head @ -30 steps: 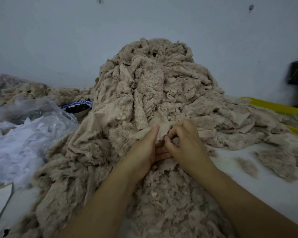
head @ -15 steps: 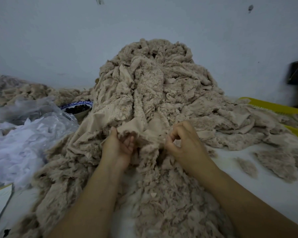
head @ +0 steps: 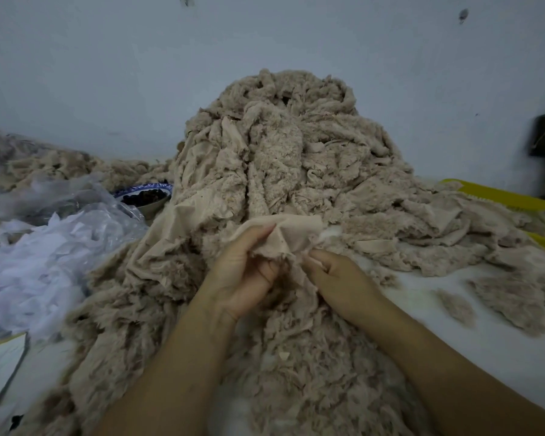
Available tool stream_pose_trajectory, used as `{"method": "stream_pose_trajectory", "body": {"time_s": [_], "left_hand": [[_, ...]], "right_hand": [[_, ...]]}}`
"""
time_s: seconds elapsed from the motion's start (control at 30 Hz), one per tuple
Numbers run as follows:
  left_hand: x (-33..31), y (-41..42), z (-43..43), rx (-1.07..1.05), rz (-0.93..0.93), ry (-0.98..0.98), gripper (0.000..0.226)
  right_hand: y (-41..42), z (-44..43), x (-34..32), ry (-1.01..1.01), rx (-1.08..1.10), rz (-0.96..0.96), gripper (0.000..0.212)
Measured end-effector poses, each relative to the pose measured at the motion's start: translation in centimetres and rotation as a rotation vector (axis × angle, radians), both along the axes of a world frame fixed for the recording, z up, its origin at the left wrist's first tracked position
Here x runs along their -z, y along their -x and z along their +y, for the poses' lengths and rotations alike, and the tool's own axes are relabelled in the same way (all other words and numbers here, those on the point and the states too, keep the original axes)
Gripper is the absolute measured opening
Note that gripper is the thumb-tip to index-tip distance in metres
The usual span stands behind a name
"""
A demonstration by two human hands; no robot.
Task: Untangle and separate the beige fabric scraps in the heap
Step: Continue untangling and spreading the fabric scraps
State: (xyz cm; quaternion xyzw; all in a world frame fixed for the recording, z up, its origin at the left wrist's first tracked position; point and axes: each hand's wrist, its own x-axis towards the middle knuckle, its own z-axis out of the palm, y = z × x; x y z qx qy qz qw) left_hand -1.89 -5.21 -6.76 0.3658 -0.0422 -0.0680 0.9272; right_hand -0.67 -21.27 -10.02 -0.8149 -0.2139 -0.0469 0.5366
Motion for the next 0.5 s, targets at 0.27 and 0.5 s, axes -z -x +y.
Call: {"method": "stream_pose_trajectory", "body": {"time_s": [0.27, 0.5], "left_hand": [[0.1, -0.1, -0.7, -0.011, -0.042, -0.360, 0.026], [1.2, 0.7, -1.9, -0.163, -0.227, -0.998, 0.019]], "right_hand": [[-0.8, -1.1, -0.5, -0.335, 0.117, 0.071, 0.042], [-0.8, -1.0, -0.6, -0.402, 0.093, 0.082, 0.043]]}}
